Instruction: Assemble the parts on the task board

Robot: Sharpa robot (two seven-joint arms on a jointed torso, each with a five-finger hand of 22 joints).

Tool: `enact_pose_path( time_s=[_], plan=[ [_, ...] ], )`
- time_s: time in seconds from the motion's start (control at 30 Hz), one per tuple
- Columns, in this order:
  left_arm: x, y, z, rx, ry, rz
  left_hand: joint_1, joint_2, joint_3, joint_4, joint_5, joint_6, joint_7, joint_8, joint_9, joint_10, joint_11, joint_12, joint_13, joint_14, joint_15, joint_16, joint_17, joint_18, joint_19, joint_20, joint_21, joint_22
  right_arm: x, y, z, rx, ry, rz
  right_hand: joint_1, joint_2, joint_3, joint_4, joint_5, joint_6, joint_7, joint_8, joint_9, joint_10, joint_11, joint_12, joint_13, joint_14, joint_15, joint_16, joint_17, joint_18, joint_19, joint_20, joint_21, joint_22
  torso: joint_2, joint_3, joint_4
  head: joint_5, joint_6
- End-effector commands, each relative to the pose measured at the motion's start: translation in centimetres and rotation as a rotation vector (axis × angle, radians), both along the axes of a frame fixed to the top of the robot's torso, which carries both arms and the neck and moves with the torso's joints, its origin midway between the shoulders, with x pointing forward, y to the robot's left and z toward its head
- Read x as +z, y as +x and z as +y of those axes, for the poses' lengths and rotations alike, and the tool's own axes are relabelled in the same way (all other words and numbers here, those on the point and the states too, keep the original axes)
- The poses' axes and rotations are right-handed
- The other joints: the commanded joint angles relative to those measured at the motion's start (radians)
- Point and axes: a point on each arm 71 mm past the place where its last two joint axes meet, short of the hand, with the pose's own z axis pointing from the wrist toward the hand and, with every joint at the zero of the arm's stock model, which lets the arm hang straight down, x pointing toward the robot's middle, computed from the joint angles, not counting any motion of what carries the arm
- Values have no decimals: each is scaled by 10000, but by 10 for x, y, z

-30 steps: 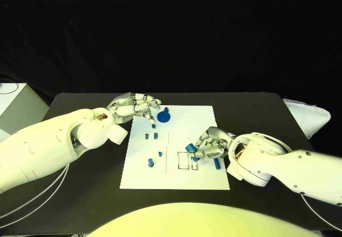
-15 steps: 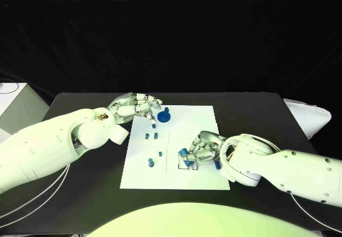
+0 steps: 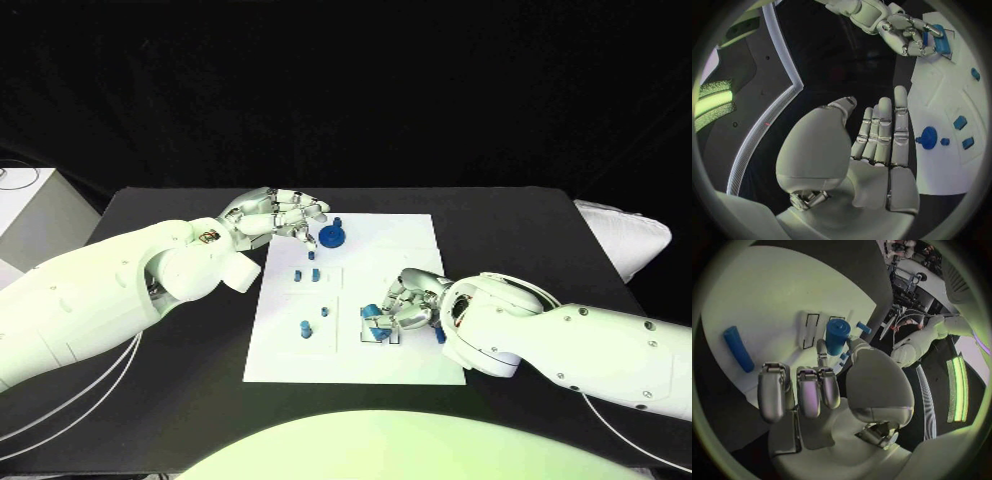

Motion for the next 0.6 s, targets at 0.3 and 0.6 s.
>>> enact_pose_path(
  time_s=[0.3, 0.6],
  plan=[
    [2, -1, -2, -176, -171, 21, 42, 75, -21, 79, 21, -59, 253, 35, -22, -60, 19, 41, -11, -63, -6, -30, 6, 132, 47, -13, -49, -18, -4, 3, 1, -12, -555, -386, -144, -35, 55, -10, -55, 56, -62, 60, 9, 773, -75, 35, 2290, 1016, -73, 60, 2356, -197, 620, -62, 15, 1535, 12, 5, 8, -4, 0],
    [2, -2, -1, -171, -158, 41, 37, 126, -16, 122, 32, -66, 253, 47, -30, -64, 20, 50, -15, -68, -4, -32, 5, 132, 51, -11, -66, -30, -4, 2, 5, 106, -428, -461, -530, 29, 30, -7, -541, 41, -82, 137, 53, 758, -95, -1, 2270, 1013, -91, 54, 2346, -193, 614, -82, -9, 1534, 4, 0, -5, 18, 0]
  ],
)
